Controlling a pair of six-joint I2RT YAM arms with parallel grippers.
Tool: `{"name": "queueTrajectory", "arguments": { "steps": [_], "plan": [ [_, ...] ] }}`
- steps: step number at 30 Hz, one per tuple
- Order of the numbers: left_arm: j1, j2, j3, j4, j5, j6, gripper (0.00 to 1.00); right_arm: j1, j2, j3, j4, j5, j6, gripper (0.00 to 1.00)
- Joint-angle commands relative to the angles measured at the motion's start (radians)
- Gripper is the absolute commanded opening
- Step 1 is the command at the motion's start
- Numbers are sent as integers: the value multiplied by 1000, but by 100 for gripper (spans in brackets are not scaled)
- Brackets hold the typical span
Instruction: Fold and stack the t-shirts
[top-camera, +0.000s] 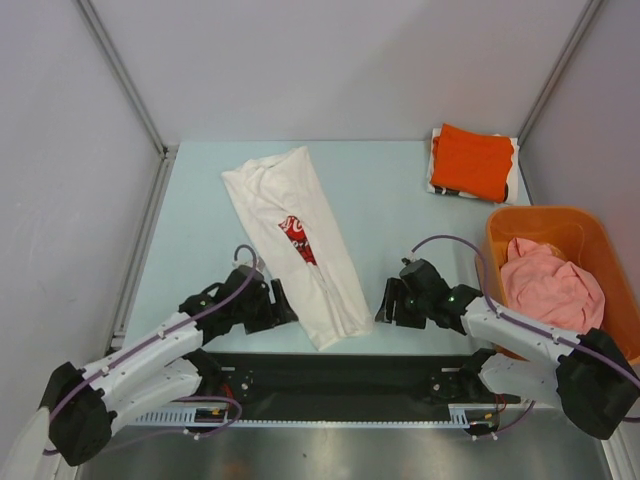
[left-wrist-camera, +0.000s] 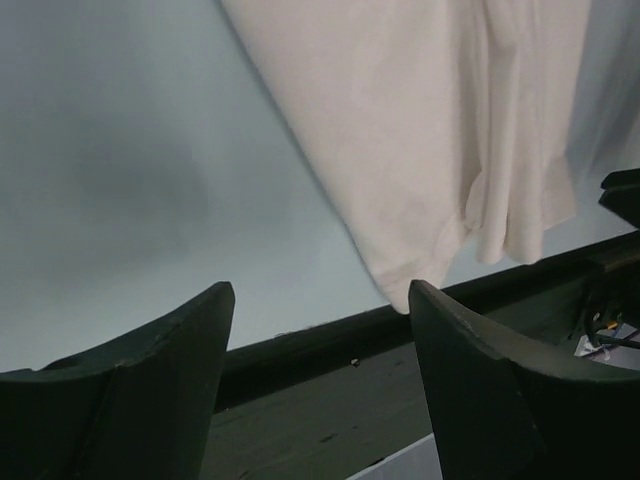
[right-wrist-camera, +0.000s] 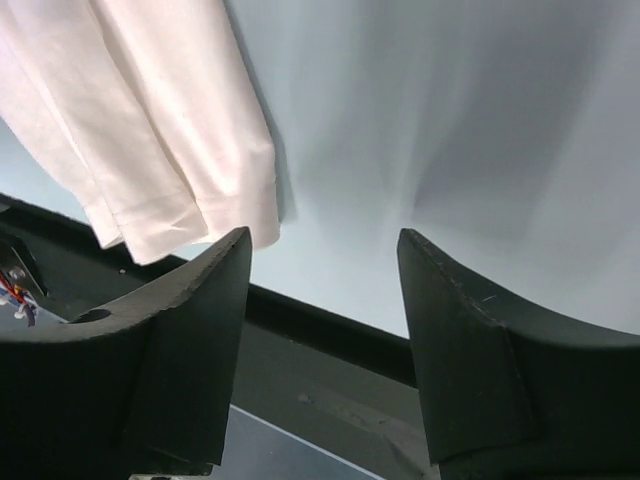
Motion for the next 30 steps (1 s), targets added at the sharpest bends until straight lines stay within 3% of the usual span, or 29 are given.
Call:
{"name": "queueTrajectory", "arguments": {
  "steps": [1,15,22,28,30],
  "plan": [
    [-75,21,-39,92,-12,-113,76,-16,-4,2,-1,7,-19,63],
    [-242,337,-79,387,78,-221,78,-2,76,-16,80,-24,-11,57],
    [-262,436,-60,407,92,-226,49,1,98,-11,99,-43,-13,56],
    [-262,420,-56,361,71,-209,13,3,94,-34,163,-94,-11,54],
    [-262,377,-68,314,57,-215,10,6,94,-48,192,-128,4,53]
  ]
}}
